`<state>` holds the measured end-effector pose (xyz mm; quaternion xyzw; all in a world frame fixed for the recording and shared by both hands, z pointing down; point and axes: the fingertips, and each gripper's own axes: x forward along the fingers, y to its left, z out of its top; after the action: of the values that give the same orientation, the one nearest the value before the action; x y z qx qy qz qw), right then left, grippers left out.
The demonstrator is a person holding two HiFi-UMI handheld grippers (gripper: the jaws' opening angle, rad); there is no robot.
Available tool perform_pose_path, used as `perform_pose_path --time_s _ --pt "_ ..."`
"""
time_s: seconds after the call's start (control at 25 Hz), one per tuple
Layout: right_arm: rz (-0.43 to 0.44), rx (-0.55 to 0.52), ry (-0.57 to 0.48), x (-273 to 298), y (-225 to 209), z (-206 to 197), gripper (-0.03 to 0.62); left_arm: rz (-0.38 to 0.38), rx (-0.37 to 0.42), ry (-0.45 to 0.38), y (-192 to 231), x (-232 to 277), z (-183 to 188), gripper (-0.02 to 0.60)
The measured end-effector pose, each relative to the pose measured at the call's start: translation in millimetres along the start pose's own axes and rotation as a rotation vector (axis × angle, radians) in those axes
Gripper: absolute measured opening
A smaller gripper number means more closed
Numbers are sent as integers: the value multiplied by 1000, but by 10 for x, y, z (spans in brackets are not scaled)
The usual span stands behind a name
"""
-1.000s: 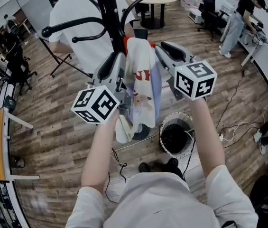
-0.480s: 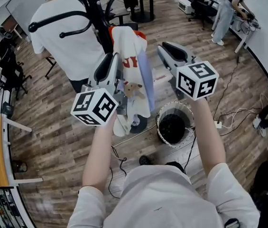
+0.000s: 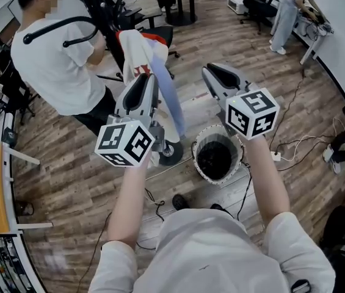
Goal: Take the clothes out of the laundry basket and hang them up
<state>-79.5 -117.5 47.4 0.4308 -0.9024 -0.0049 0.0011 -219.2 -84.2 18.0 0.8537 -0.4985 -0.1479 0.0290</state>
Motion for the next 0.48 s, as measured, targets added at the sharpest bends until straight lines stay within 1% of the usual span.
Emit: perform_pose_path --time_s 0.16,0.48 --pt "1 -20 7 -286 -29 -47 48 -3 5 13 -298 5 -135 81" --pt "-2 -17 20 -886 -105 -174 35 -29 19 48 -945 0 -400 60"
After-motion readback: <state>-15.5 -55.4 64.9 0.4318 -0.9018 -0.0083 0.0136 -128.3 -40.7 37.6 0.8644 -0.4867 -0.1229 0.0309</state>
